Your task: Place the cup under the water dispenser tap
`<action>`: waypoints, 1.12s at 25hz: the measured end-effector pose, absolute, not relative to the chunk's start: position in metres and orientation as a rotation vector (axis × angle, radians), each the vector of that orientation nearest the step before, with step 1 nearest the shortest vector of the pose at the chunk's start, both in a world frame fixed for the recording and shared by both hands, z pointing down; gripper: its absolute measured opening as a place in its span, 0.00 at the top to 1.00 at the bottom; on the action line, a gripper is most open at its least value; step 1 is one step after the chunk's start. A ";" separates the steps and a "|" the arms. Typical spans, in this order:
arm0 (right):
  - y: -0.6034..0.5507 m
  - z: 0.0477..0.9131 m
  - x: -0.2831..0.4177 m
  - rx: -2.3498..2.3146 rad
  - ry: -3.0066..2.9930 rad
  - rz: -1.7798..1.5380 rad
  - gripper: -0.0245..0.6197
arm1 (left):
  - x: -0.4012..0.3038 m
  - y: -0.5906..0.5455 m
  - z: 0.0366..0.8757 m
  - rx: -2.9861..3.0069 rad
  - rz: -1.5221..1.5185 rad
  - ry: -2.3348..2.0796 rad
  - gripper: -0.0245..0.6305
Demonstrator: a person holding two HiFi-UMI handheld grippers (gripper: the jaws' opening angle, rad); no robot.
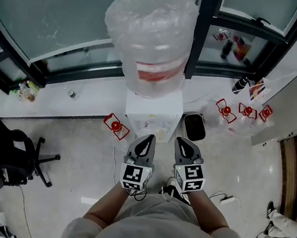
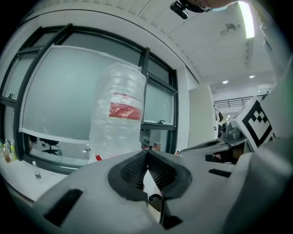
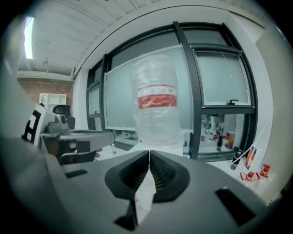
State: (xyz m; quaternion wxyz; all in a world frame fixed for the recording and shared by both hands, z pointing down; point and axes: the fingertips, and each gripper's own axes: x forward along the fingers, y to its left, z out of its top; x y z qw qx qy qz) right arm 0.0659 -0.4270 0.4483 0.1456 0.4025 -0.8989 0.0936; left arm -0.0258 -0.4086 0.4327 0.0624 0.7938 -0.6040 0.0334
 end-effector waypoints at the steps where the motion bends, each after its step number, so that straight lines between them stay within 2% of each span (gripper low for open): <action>1: -0.428 0.438 0.065 1.171 -2.611 0.244 0.92 | -0.027 -0.408 0.426 2.400 0.123 -1.827 0.93; 14: -0.430 0.369 0.073 1.277 -2.726 0.119 0.92 | -0.035 -0.407 0.343 2.463 0.082 -1.885 0.93; 28: -0.430 0.362 0.065 1.213 -2.736 0.081 0.92 | -0.030 -0.410 0.334 2.461 0.140 -1.919 0.93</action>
